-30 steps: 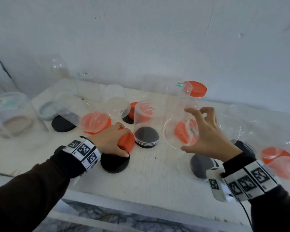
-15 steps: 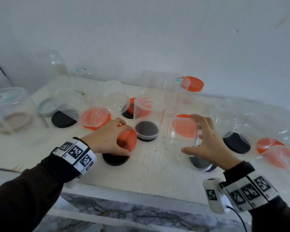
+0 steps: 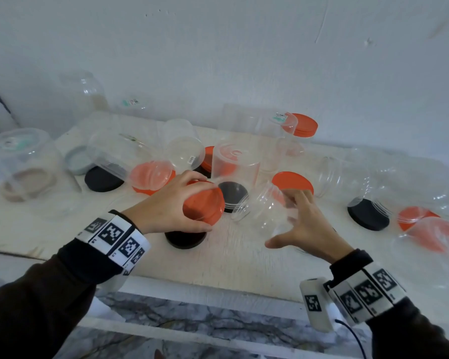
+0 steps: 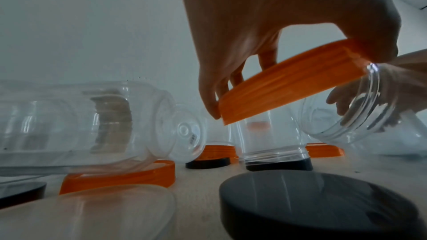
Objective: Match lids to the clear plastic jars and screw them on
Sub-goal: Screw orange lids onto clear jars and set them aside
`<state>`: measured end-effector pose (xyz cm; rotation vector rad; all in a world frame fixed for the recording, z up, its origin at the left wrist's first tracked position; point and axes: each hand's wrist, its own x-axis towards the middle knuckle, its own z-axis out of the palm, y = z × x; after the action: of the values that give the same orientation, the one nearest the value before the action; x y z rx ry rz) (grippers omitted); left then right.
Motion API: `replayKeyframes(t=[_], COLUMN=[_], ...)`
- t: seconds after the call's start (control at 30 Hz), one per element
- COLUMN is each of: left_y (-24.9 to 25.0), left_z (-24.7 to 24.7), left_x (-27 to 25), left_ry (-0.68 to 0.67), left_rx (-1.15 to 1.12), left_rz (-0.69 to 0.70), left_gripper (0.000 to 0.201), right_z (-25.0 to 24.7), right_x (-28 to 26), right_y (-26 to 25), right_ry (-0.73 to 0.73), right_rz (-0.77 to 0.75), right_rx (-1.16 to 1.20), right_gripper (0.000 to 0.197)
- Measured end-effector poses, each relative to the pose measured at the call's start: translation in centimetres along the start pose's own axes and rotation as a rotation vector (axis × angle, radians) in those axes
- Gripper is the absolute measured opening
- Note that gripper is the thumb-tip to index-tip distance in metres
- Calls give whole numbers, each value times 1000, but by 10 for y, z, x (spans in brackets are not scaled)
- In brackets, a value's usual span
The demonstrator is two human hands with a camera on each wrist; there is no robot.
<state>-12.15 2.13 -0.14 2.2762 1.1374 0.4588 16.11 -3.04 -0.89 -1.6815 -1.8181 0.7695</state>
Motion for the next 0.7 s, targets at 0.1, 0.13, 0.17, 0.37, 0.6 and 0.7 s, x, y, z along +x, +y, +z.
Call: replayKeyframes(t=[0.1, 0.13, 0.17, 0.37, 0.6, 0.7], left_y=[1, 1, 2, 20, 29, 30], left_z=[2, 2, 3, 9, 16, 18], left_x=[0, 0, 0, 9, 16, 14], left_ry=[29, 38, 47, 71, 52, 28], left_rx=[-20, -29, -35, -42, -14, 3], left_rz=[44, 57, 72, 174, 256, 255], left_gripper=[81, 82, 82, 81, 83, 83], right_z=[3, 4, 4, 6, 9, 14], right_x=[-3, -5, -6, -15, -16, -15], right_y=[0, 1, 2, 9, 14, 13], right_ry=[-9, -17, -35, -130, -73, -88], right_rz=[-10, -7, -1, 48, 77, 94], right_rx=[-14, -27, -24, 79, 129, 198], right_gripper=[104, 103, 102, 97, 83, 84])
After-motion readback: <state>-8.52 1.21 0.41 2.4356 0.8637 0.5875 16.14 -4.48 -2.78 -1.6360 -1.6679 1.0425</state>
